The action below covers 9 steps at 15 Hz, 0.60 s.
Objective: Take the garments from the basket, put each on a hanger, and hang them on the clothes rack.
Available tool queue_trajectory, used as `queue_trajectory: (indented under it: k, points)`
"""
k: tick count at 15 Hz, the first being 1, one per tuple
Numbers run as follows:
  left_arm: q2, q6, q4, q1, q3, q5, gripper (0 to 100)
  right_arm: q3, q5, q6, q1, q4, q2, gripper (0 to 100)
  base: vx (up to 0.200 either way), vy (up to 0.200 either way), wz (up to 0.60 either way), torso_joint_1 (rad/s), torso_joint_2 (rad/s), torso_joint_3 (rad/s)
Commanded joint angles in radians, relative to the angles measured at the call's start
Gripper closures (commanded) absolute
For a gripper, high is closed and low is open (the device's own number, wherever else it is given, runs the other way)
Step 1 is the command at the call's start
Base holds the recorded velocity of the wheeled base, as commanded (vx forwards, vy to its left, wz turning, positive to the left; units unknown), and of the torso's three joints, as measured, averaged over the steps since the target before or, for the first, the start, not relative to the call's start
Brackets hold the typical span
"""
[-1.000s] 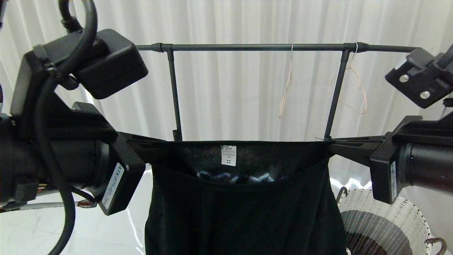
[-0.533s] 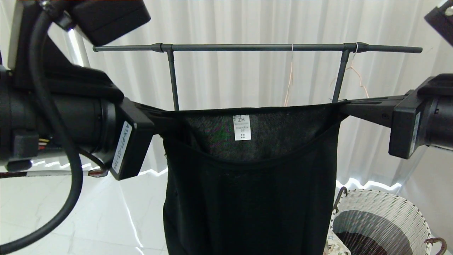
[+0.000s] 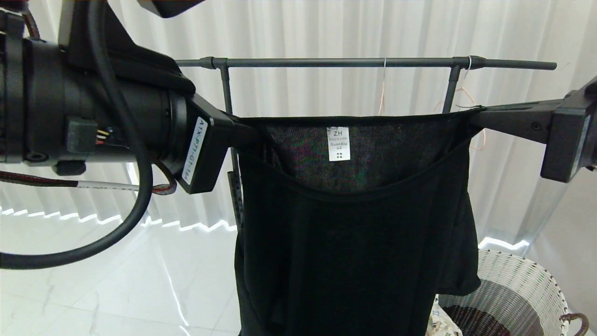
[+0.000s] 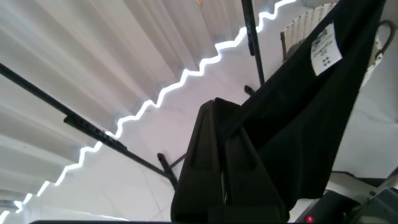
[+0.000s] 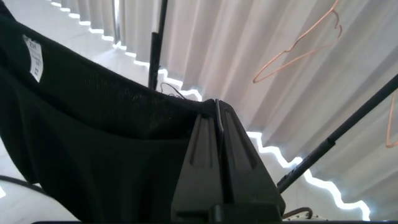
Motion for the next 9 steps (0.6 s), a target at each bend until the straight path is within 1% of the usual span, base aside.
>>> queue_trajectory:
  k: [1,3,5,6,7,9]
  points:
    - [0.011,0.001,-0.024,0.0,0.005,0.0,100,0.003,0.0,0.0,0.0,0.001,-0.003,100,0.0,0.0,0.0,0.0,0.0,0.0]
    - [0.026,0.002,-0.052,0.0,0.005,0.0,100,0.005,-0.002,0.0,0.0,0.011,-0.013,100,0.0,0.0,0.0,0.0,0.0,0.0]
    - [0.038,0.037,-0.064,0.0,0.005,-0.004,100,0.005,-0.002,0.013,0.0,0.064,-0.065,100,0.0,0.0,0.0,0.0,0.0,0.0]
    - [0.057,0.067,-0.087,0.0,0.005,-0.014,100,0.005,0.001,0.033,0.002,0.151,-0.119,100,0.0,0.0,0.0,0.0,0.0,0.0]
    - [0.081,0.068,-0.121,0.0,0.0,-0.033,100,0.005,0.012,0.038,0.011,0.212,-0.154,100,0.0,0.0,0.0,0.0,0.0,0.0]
    - [0.138,0.07,-0.21,-0.001,-0.003,-0.058,100,0.012,0.057,0.038,0.051,0.283,-0.207,100,0.0,0.0,0.0,0.0,0.0,0.0]
